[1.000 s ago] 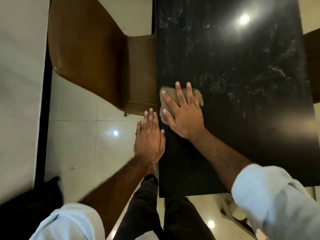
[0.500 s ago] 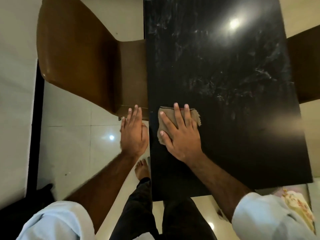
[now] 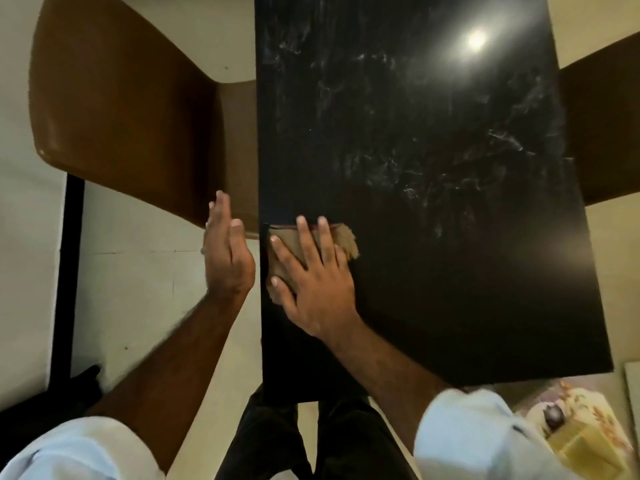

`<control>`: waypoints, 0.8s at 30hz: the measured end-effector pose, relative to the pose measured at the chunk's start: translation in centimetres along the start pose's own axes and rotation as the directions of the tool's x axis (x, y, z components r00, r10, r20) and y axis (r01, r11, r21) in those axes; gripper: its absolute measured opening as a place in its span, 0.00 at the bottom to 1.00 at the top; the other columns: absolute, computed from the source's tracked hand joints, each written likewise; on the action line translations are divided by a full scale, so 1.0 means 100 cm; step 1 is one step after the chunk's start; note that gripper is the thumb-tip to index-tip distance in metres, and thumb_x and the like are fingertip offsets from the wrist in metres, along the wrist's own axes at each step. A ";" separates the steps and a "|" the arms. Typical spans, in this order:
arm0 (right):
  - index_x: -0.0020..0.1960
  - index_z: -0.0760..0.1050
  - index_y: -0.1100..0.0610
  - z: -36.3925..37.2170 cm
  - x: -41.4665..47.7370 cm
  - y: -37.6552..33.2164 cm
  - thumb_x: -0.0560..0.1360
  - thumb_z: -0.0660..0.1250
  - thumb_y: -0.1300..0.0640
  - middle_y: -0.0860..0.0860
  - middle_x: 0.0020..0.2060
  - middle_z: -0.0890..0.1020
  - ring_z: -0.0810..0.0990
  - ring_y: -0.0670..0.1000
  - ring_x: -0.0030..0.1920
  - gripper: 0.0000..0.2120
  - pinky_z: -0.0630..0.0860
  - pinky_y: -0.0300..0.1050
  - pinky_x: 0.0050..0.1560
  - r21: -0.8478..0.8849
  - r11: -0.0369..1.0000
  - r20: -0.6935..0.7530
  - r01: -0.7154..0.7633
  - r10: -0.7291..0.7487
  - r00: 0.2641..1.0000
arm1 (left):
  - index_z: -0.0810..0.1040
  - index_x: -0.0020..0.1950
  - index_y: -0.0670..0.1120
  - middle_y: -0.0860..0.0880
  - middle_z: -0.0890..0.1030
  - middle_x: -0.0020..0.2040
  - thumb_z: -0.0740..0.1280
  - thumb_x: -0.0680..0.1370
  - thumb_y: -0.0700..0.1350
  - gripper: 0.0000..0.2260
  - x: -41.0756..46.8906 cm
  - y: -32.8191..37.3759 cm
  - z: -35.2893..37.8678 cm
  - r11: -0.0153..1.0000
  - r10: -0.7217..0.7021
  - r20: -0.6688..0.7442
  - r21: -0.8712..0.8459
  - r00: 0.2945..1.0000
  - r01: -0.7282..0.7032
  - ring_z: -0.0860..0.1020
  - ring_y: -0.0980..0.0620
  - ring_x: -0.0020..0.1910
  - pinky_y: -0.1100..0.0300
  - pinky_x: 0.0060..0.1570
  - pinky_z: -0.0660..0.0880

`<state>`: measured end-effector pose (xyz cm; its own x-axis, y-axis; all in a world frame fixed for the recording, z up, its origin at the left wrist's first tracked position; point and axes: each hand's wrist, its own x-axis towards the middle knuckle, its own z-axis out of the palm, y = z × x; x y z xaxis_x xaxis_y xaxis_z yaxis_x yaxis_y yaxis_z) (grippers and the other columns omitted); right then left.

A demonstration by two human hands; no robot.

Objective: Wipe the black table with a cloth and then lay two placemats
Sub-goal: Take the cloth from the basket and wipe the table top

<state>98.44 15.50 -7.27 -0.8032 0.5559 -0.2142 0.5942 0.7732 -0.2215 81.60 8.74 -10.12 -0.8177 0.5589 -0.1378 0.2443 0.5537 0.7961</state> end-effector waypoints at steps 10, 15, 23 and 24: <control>0.89 0.57 0.42 -0.035 0.103 0.142 0.86 0.51 0.33 0.57 0.89 0.54 0.49 0.67 0.89 0.33 0.60 0.68 0.81 -0.083 0.973 -0.218 -0.216 0.194 0.956 | 0.45 0.91 0.47 0.48 0.41 0.92 0.41 0.88 0.64 0.35 0.009 0.066 0.077 0.779 0.246 0.440 0.440 0.863 -0.447 0.38 0.48 0.90 0.44 0.89 0.41; 0.90 0.51 0.40 -0.036 0.074 0.143 0.86 0.52 0.32 0.55 0.90 0.47 0.43 0.65 0.89 0.34 0.54 0.67 0.84 -0.085 0.985 -0.167 -0.150 0.135 0.977 | 0.46 0.91 0.49 0.49 0.42 0.92 0.31 0.85 0.69 0.40 0.017 0.077 0.088 0.768 0.202 0.433 0.486 0.878 -0.417 0.38 0.47 0.90 0.43 0.89 0.40; 0.90 0.46 0.37 -0.037 -0.029 0.205 0.86 0.52 0.32 0.52 0.90 0.41 0.38 0.63 0.89 0.35 0.52 0.68 0.84 -0.118 0.969 -0.033 -0.218 0.216 0.976 | 0.45 0.91 0.47 0.46 0.42 0.92 0.31 0.85 0.69 0.40 0.012 0.082 0.098 0.656 0.183 0.394 0.633 0.901 -0.410 0.41 0.42 0.90 0.39 0.89 0.45; 0.90 0.48 0.38 -0.041 -0.010 0.217 0.86 0.52 0.32 0.53 0.90 0.44 0.40 0.63 0.89 0.34 0.54 0.68 0.84 -0.110 0.962 -0.074 -0.248 0.241 0.968 | 0.45 0.91 0.46 0.46 0.42 0.92 0.33 0.86 0.68 0.40 0.012 0.081 0.099 0.637 0.182 0.397 0.649 0.900 -0.415 0.41 0.42 0.90 0.38 0.89 0.45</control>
<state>111.96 32.94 -7.90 -0.6370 0.7470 -0.1906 0.7667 0.6396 -0.0554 87.77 20.04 -9.70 -0.4843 0.8486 -0.2129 0.8337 0.5214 0.1817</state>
